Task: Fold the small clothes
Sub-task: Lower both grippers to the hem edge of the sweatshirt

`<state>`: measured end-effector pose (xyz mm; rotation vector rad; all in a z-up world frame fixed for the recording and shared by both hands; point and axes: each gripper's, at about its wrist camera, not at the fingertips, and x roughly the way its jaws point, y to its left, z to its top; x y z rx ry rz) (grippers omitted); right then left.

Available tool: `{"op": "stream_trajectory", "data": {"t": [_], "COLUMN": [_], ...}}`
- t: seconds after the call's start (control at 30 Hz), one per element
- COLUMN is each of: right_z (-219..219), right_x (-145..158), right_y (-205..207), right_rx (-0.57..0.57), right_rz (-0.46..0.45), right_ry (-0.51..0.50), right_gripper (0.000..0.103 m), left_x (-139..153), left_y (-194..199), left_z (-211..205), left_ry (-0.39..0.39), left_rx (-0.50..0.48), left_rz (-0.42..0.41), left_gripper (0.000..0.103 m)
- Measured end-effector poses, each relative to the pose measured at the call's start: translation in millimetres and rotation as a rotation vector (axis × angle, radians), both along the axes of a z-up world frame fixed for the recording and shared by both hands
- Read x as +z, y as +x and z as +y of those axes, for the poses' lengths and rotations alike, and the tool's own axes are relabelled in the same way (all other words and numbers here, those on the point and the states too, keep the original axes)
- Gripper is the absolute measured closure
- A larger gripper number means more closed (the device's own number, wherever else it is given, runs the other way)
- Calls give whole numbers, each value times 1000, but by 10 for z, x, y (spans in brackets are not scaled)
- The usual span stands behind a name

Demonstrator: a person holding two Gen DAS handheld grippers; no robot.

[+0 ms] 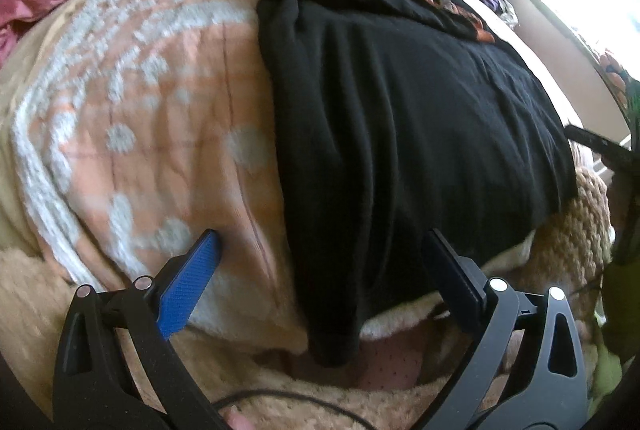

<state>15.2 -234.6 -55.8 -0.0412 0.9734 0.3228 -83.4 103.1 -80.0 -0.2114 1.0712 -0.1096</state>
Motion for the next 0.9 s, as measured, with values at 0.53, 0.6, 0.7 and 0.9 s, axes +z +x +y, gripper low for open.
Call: {"op": "stream_trajectory", "data": {"t": [0.53, 0.6, 0.7, 0.9], "right_z": [-137, -181, -245, -348], "right_x": [-95, -103, -116, -181], "right_y": [-89, -107, -143, -228], "right_rx": [-23, -31, -43, -70], "right_rz": [43, 48, 51, 66], "right_ry": [-28, -30, -28, -24], "right_gripper": [7, 7, 7, 7], "left_x": [-26, -21, -6, 13], "left_y": [-162, -169, -179, -201], "left_z": [16, 49, 68, 83], "left_ry": [-148, -174, -189, -207], "left_rx": [-26, -17, -17, -23], "left_rz": [28, 29, 29, 33], "left_gripper": [40, 44, 45, 45]}}
